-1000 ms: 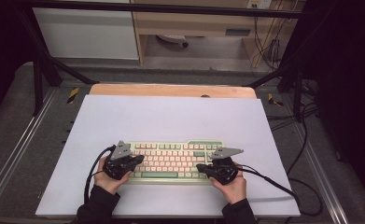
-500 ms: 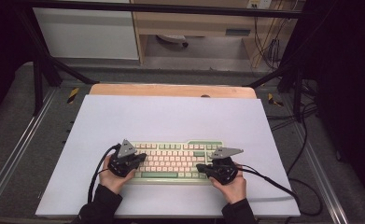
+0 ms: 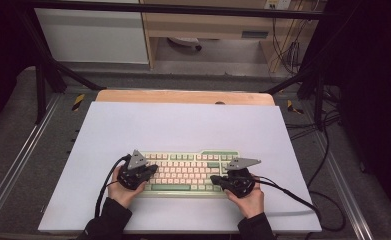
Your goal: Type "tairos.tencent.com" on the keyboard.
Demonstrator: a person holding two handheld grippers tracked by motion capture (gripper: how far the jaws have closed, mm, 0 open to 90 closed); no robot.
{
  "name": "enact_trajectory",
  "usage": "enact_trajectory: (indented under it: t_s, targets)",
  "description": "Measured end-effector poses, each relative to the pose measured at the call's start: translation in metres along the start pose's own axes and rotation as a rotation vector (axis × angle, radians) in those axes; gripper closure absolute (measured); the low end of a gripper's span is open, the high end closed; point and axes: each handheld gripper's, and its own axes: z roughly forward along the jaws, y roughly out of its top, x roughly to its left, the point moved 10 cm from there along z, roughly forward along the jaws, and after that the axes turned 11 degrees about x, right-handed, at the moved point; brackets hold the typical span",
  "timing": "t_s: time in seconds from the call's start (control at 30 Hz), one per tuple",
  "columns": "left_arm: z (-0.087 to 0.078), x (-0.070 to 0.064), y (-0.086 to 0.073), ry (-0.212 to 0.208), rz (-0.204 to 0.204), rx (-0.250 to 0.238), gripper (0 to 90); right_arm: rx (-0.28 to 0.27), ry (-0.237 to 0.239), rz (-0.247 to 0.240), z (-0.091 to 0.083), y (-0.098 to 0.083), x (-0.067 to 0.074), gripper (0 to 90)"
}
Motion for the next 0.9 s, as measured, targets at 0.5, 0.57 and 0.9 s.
enact_trajectory:
  t_s: [0.5,0.57,0.9]
  targets:
    - [-0.011,-0.002,-0.001,-0.014,0.006,-0.016,89.8,-0.01,0.0,0.0,-0.001,0.001,0.001,90.0]
    - [-0.014,-0.002,-0.002,-0.015,0.005,-0.021,89.8,-0.014,0.001,0.002,-0.002,0.002,0.002,90.0]
    - [-0.025,-0.003,-0.01,-0.034,0.008,-0.025,89.9,-0.013,0.013,-0.013,0.002,0.006,0.01,90.0]
